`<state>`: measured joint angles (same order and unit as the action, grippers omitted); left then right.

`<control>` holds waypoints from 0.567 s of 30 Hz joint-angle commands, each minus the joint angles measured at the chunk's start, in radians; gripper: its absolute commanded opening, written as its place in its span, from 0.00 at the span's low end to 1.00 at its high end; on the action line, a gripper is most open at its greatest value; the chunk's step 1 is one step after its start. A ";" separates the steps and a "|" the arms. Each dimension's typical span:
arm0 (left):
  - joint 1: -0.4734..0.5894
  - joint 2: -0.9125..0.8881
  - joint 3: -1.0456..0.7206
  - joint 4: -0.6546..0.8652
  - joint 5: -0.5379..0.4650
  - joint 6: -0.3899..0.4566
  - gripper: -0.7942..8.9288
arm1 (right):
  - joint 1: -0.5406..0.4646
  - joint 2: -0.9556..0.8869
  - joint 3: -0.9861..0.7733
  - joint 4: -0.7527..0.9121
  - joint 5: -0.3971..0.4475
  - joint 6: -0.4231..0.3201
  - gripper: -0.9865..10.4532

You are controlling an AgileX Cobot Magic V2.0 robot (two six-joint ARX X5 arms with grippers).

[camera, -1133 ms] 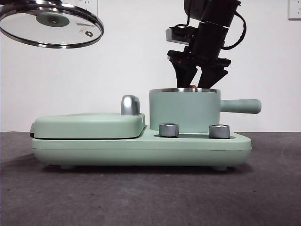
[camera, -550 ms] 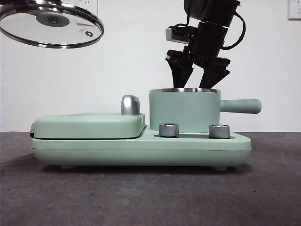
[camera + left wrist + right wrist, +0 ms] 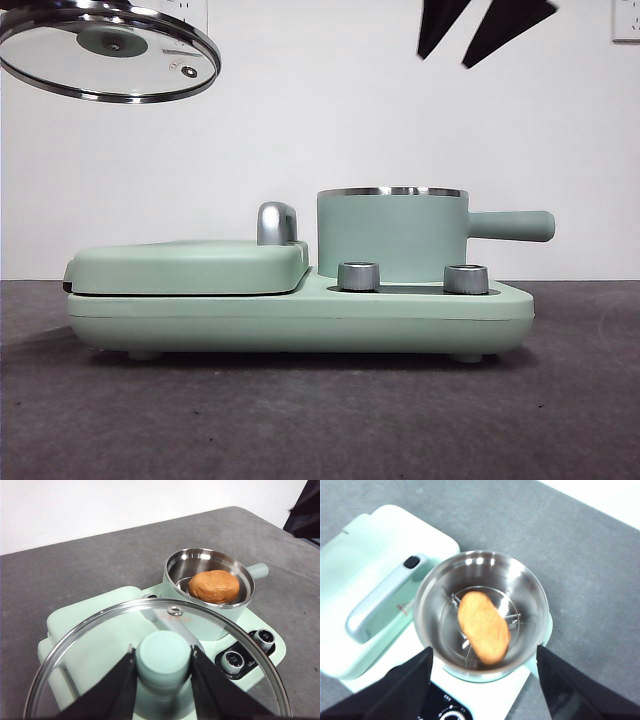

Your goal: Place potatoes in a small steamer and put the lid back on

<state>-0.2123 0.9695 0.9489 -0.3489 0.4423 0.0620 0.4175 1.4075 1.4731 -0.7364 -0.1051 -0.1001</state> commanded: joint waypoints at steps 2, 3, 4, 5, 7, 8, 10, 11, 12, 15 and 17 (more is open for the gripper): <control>-0.028 0.005 0.016 0.035 0.003 -0.003 0.10 | 0.005 -0.182 -0.201 0.129 -0.036 0.071 0.36; -0.037 0.006 0.016 0.034 0.004 -0.003 0.10 | 0.005 -0.219 -0.241 0.151 -0.044 0.084 0.36; -0.048 0.008 0.016 0.035 0.004 -0.001 0.10 | 0.005 -0.262 -0.285 0.172 -0.050 0.096 0.36; -0.061 0.011 0.016 0.037 0.004 0.001 0.10 | 0.005 -0.302 -0.323 0.185 -0.050 0.100 0.36; -0.089 0.018 0.016 0.044 0.004 0.001 0.10 | 0.006 -0.379 -0.392 0.195 -0.050 0.101 0.36; -0.105 0.024 0.016 0.054 0.004 0.001 0.10 | 0.006 -0.417 -0.423 0.194 -0.050 0.101 0.36; -0.134 0.040 0.016 0.085 0.003 0.001 0.10 | 0.006 -0.486 -0.478 0.192 -0.050 0.102 0.35; -0.147 0.048 0.016 0.102 0.003 0.001 0.10 | 0.006 -0.511 -0.496 0.188 -0.050 0.106 0.34; -0.160 0.057 0.016 0.117 0.003 0.001 0.10 | 0.005 -0.544 -0.517 0.181 -0.050 0.115 0.33; -0.199 0.099 0.018 0.176 0.003 -0.003 0.10 | 0.006 -0.631 -0.563 0.152 -0.052 0.130 0.33; -0.220 0.137 0.021 0.214 0.003 -0.003 0.10 | 0.006 -0.678 -0.573 0.119 -0.052 0.143 0.33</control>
<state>-0.4244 1.0889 0.9489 -0.1707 0.4423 0.0620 0.4179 0.7372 0.8925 -0.6193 -0.1551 0.0162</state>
